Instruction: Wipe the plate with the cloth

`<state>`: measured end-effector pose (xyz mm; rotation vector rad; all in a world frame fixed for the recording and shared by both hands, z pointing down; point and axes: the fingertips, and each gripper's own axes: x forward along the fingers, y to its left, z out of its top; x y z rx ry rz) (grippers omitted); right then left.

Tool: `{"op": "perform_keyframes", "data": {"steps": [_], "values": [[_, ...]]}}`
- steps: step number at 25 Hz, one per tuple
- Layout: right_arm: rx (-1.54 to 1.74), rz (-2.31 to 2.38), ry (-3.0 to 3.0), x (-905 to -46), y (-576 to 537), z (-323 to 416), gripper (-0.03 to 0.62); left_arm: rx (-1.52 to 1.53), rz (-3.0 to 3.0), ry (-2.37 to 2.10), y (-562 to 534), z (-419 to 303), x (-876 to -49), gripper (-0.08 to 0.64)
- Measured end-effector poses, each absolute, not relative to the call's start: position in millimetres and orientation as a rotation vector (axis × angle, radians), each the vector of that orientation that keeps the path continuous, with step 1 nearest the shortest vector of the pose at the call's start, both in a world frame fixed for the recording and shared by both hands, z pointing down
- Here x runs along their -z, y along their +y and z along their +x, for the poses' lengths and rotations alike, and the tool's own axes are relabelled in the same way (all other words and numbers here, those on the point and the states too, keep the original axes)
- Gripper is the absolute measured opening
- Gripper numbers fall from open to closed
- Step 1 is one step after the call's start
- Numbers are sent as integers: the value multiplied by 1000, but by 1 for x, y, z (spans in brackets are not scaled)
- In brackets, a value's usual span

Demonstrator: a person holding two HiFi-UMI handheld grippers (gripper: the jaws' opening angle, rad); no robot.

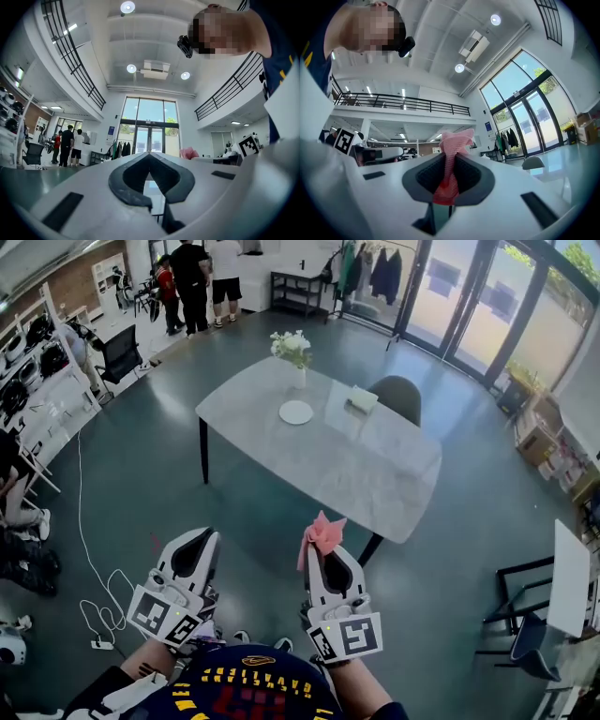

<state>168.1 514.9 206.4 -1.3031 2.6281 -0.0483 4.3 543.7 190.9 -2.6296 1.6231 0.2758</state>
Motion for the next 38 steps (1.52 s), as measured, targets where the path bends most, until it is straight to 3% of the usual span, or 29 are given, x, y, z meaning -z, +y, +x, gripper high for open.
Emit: {"op": "perform_keyframes", "data": {"steps": [11,28,38], "values": [[161,-1343,2698,-239,463,165,46,-188,-2714,1685,489,-1,-229,3],[183,-1725,2677,-265,254,60,46,-280,-2954,1468,235,-112,-263,3],[226,-1758,2709,-277,192,21,46,-290,-2990,1520,164,-156,-282,3]]}}
